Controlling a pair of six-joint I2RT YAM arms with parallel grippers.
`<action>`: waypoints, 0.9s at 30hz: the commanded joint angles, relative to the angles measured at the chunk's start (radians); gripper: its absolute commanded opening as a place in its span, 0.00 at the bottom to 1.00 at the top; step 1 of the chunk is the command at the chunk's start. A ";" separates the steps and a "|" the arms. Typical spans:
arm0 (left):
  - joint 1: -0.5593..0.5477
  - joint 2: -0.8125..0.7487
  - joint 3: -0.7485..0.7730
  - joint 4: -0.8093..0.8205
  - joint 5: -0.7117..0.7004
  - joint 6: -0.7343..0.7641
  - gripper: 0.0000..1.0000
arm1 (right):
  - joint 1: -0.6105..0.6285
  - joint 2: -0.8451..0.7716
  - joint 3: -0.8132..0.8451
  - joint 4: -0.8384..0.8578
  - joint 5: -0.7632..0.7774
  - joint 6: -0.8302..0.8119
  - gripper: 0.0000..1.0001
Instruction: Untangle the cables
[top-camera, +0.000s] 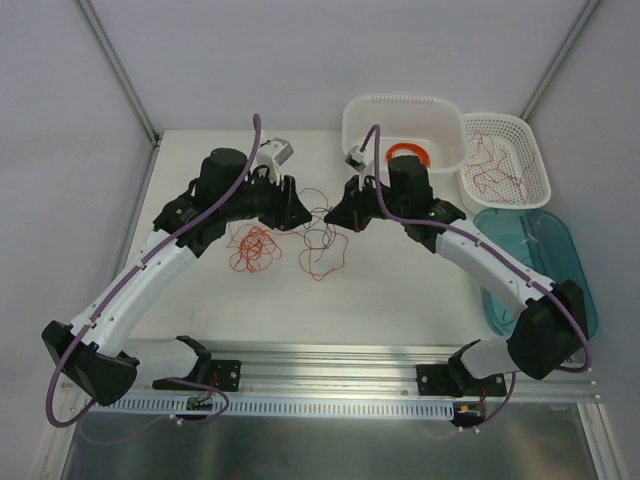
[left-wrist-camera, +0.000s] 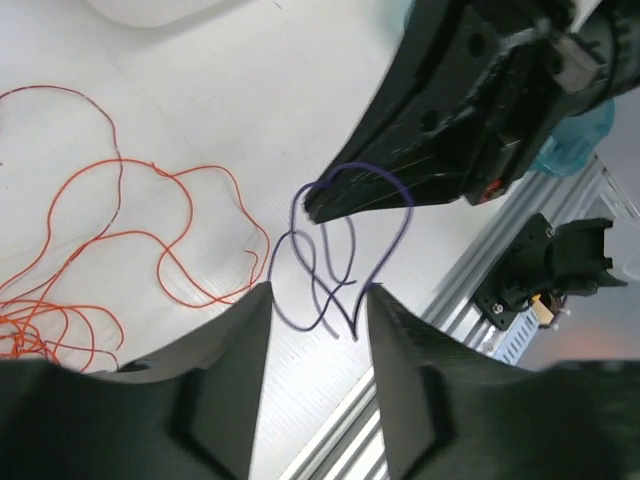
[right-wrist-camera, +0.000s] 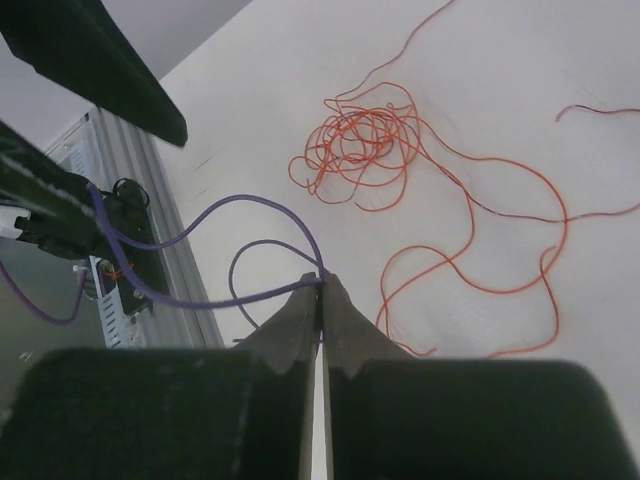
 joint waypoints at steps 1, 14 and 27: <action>-0.007 -0.043 0.001 0.028 -0.122 0.011 0.45 | -0.036 -0.112 -0.010 -0.059 0.049 -0.027 0.01; 0.005 -0.135 -0.188 0.026 -0.473 0.004 0.99 | -0.262 -0.359 0.068 -0.528 0.481 -0.097 0.01; 0.252 -0.223 -0.501 0.028 -0.463 -0.078 0.99 | -0.758 -0.487 -0.038 -0.659 0.918 0.137 0.01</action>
